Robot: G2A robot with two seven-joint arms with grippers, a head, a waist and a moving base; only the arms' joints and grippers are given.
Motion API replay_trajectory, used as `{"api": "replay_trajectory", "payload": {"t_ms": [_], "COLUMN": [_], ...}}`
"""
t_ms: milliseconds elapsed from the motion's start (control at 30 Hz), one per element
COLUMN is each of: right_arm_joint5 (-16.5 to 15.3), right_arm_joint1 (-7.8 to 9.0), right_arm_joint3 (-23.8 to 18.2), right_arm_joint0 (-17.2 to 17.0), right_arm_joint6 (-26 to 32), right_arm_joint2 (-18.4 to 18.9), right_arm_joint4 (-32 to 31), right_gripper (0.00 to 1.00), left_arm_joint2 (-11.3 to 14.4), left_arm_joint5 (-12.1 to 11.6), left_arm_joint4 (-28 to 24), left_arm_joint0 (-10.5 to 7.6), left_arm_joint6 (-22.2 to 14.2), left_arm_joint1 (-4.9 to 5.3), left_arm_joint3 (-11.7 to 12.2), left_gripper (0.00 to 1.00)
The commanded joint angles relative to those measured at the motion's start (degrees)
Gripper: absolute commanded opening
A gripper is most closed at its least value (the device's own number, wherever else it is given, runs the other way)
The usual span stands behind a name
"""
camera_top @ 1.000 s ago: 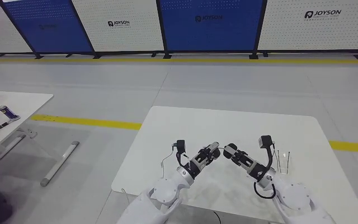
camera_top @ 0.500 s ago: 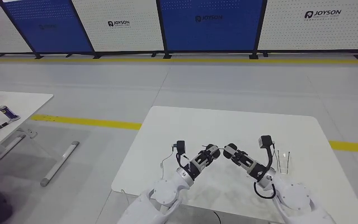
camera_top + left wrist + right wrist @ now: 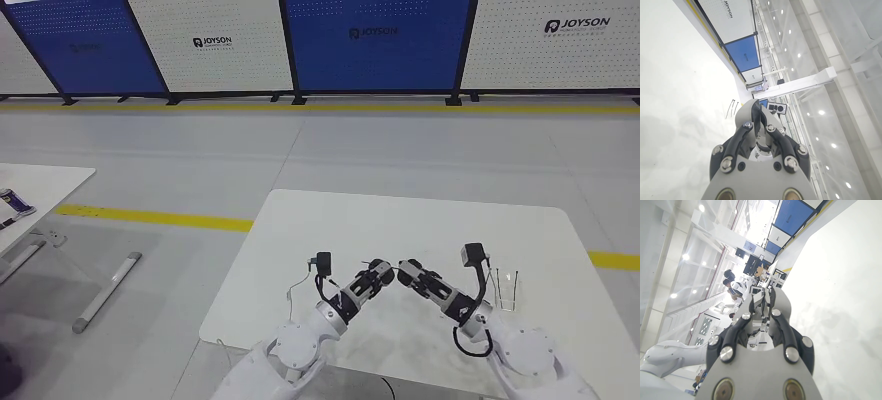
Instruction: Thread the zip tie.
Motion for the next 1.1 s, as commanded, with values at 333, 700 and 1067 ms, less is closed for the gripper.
{"api": "replay_trajectory", "payload": {"t_ms": [333, 700, 1067], "right_arm_joint5": [6.8, 6.8, 13.1], "right_arm_joint1": [1.11, 1.11, 3.38], "right_arm_joint3": [-3.5, -3.5, -8.7], "right_arm_joint0": [-2.6, -2.6, -3.1], "right_arm_joint6": [0.9, 0.9, 12.0], "right_arm_joint2": [6.2, 6.2, 13.6], "right_arm_joint4": [0.2, 0.2, -9.1], "right_gripper": [1.0, 1.0, 1.0], "left_arm_joint2": [-3.9, -3.7, -6.3], "left_arm_joint5": [8.3, 8.6, 8.4], "left_arm_joint4": [-5.8, -6.7, -12.2], "left_arm_joint0": [1.16, 1.16, 2.38], "left_arm_joint6": [-10.2, -10.3, -15.7], "left_arm_joint1": [1.15, 1.09, 1.75], "left_arm_joint3": [-2.1, -2.2, -3.5], "left_gripper": [0.0, 0.0, 0.0]}}
